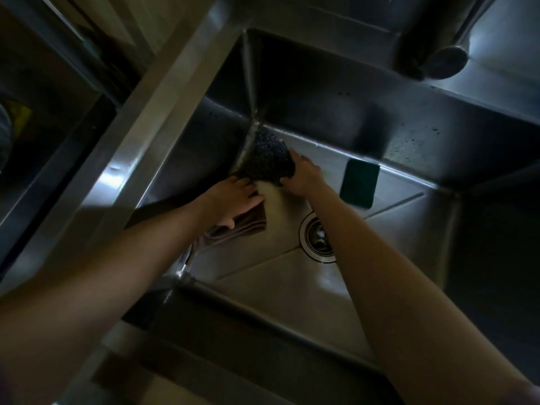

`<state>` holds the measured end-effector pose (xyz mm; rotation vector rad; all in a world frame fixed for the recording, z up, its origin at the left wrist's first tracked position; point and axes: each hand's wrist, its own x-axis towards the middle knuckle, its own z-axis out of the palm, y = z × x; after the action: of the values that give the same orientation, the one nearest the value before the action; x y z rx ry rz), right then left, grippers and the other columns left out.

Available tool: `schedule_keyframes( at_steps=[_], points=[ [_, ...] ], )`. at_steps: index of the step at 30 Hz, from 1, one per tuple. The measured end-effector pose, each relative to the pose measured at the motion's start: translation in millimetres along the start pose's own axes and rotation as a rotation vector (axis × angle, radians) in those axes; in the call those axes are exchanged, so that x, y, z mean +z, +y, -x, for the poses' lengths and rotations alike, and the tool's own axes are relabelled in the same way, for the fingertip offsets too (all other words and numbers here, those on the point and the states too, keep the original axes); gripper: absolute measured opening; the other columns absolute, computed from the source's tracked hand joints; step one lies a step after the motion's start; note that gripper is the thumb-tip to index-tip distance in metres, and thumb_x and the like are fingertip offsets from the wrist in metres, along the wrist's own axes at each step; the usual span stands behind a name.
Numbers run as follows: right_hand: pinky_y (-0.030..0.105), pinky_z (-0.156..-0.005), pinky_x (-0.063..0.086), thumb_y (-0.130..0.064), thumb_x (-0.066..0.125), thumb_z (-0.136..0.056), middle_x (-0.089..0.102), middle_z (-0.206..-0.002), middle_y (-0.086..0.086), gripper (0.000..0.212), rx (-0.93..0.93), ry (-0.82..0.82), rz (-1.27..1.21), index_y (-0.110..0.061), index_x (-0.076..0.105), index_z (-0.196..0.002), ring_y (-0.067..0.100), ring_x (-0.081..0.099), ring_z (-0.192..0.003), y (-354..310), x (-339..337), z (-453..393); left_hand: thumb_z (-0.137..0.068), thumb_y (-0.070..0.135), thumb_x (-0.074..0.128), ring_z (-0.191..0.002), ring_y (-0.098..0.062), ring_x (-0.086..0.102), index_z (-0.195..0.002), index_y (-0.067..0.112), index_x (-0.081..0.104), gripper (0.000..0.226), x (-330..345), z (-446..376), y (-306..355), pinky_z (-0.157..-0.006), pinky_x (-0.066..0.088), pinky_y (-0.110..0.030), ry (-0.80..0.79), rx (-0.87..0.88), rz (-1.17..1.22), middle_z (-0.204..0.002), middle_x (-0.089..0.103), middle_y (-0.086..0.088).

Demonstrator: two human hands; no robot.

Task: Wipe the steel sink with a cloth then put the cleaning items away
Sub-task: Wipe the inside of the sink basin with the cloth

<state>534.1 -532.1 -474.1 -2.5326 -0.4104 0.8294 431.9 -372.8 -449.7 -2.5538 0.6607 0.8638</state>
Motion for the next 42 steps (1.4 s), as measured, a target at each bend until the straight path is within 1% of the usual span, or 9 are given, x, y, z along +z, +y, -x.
schedule_keyframes(
  at_steps=[7,10,18,24,28,30,33,38,42],
  points=[
    [0.03,-0.082,0.041,-0.024,0.065,-0.087,0.06,-0.114,0.009,0.035,0.17,0.136,-0.204,-0.011,0.054,-0.118,0.023,0.055,-0.106,2,6,2,-0.079,0.045,0.067,-0.138,-0.03,0.025,-0.15,0.017,0.012,0.094,2,7,-1,-0.111,0.027,-0.041,0.011,0.001,-0.033,-0.153,0.021,-0.01],
    [0.027,-0.08,0.042,-0.019,0.063,-0.089,0.061,-0.107,0.008,0.026,0.195,0.192,-0.337,-0.008,0.058,-0.111,0.02,0.056,-0.099,5,8,9,-0.08,0.045,0.065,-0.135,-0.028,0.03,-0.149,0.017,0.014,0.09,2,11,0,-0.106,0.031,-0.038,0.025,-0.002,-0.042,-0.152,0.024,-0.008],
    [0.035,-0.081,0.052,0.0,0.057,-0.084,0.055,-0.095,0.009,0.019,0.33,0.209,-0.495,-0.014,0.057,-0.097,0.03,0.059,-0.097,56,-19,48,-0.074,0.048,0.07,-0.132,-0.025,0.033,-0.148,0.025,0.015,0.095,-1,18,4,-0.103,0.033,-0.037,0.022,-0.052,0.043,-0.15,0.028,-0.002],
    [0.04,-0.074,0.051,0.013,0.039,-0.086,0.053,-0.08,0.011,0.033,0.44,-0.013,-0.545,-0.015,0.055,-0.089,0.023,0.053,-0.071,100,-38,83,-0.071,0.049,0.072,-0.134,-0.025,0.031,-0.149,0.028,0.011,0.102,-5,17,4,-0.107,0.032,-0.038,-0.017,-0.076,0.083,-0.152,0.022,0.0],
    [0.01,-0.041,0.04,0.014,0.039,-0.085,0.054,-0.087,0.016,0.039,0.451,0.147,-0.402,-0.018,0.054,-0.068,0.022,0.049,-0.062,132,-49,99,-0.073,0.05,0.071,-0.132,-0.025,0.035,-0.15,0.028,0.009,0.101,-3,18,6,-0.106,0.033,-0.038,-0.03,-0.096,0.094,-0.155,0.016,-0.001],
    [0.009,-0.054,0.043,0.012,0.042,-0.086,0.058,-0.093,0.02,0.033,0.476,0.176,-0.293,-0.013,0.058,-0.071,0.03,0.057,-0.079,141,-59,108,-0.073,0.05,0.07,-0.131,-0.025,0.036,-0.15,0.028,0.009,0.101,-4,18,6,-0.105,0.035,-0.038,-0.026,-0.095,0.078,-0.155,0.016,0.0],
    [0.032,-0.09,0.046,0.003,0.049,-0.088,0.063,-0.115,0.021,0.023,0.583,0.229,-0.159,-0.002,0.068,-0.099,0.035,0.058,-0.11,154,-72,119,-0.075,0.051,0.068,-0.132,-0.024,0.035,-0.15,0.029,0.008,0.099,-5,19,7,-0.104,0.035,-0.038,-0.026,-0.097,0.058,-0.156,0.014,0.002],
    [0.045,-0.099,0.04,-0.01,0.051,-0.09,0.043,-0.138,0.019,0.045,0.704,0.281,0.105,-0.022,0.049,-0.134,0.038,0.039,-0.128,154,-71,129,-0.076,0.054,0.066,-0.132,-0.026,0.035,-0.15,0.03,0.004,0.099,-8,21,8,-0.104,0.035,-0.038,-0.051,-0.109,0.036,-0.158,0.011,0.001],
    [0.051,-0.103,0.039,-0.013,0.057,-0.087,0.035,-0.142,0.018,0.067,0.444,0.208,0.17,-0.025,0.028,-0.146,0.037,0.037,-0.128,126,-61,111,-0.077,0.053,0.065,-0.133,-0.025,0.035,-0.15,0.03,0.004,0.097,-10,22,8,-0.104,0.034,-0.037,-0.052,-0.11,0.045,-0.158,0.009,0.002]
  ],
)
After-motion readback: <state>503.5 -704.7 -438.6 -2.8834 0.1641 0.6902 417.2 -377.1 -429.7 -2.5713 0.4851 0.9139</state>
